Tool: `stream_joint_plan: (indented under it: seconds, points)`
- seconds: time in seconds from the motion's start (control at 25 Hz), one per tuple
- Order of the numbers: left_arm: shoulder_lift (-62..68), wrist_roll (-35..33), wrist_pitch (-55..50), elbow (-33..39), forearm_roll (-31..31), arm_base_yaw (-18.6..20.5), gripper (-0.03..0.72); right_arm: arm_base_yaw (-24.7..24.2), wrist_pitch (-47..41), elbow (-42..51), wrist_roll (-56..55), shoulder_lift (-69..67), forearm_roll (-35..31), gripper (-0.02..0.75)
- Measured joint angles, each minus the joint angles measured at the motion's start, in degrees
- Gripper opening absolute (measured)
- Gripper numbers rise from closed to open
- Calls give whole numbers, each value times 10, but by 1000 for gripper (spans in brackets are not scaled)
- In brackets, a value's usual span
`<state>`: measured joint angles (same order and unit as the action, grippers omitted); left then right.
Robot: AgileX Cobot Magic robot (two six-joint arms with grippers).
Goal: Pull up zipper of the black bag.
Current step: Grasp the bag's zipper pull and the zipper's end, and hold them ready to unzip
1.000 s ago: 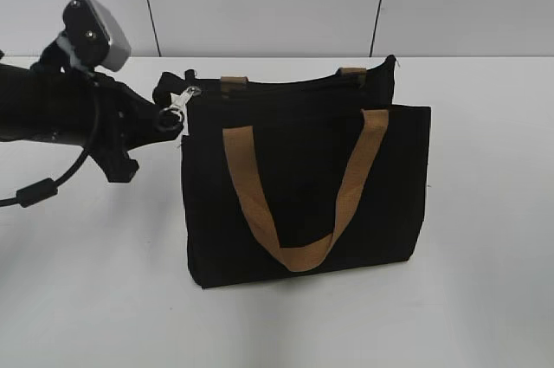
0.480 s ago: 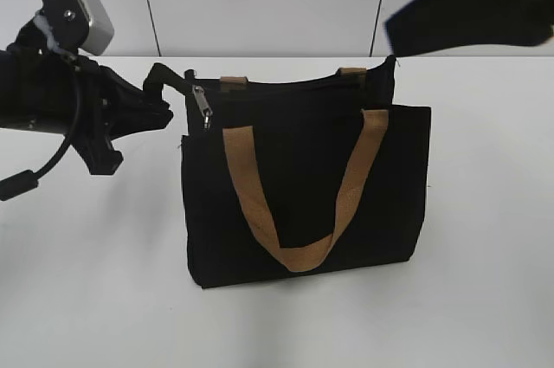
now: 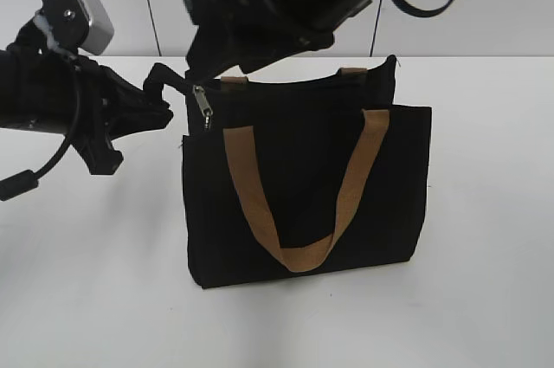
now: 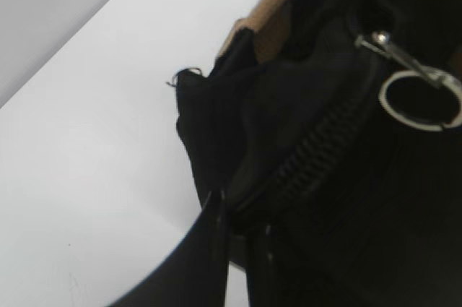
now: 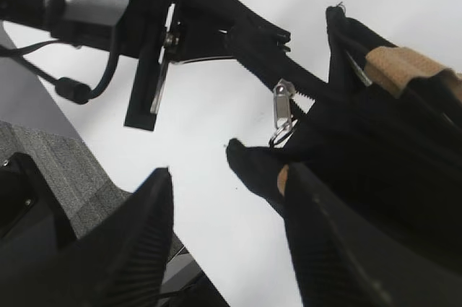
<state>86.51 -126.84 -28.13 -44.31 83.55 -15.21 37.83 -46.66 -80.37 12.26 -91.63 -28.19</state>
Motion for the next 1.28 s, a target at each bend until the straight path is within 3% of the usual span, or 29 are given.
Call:
stream_joint_plan:
  seconds: [0.32,1.28]
  points:
    - [0,0,1,0,0,0,24,16,-41,-77,-114,-91,43,386]
    - [-145,1,57,1,-30,-1,23,16,-52,-89,-153,-74,54,382]
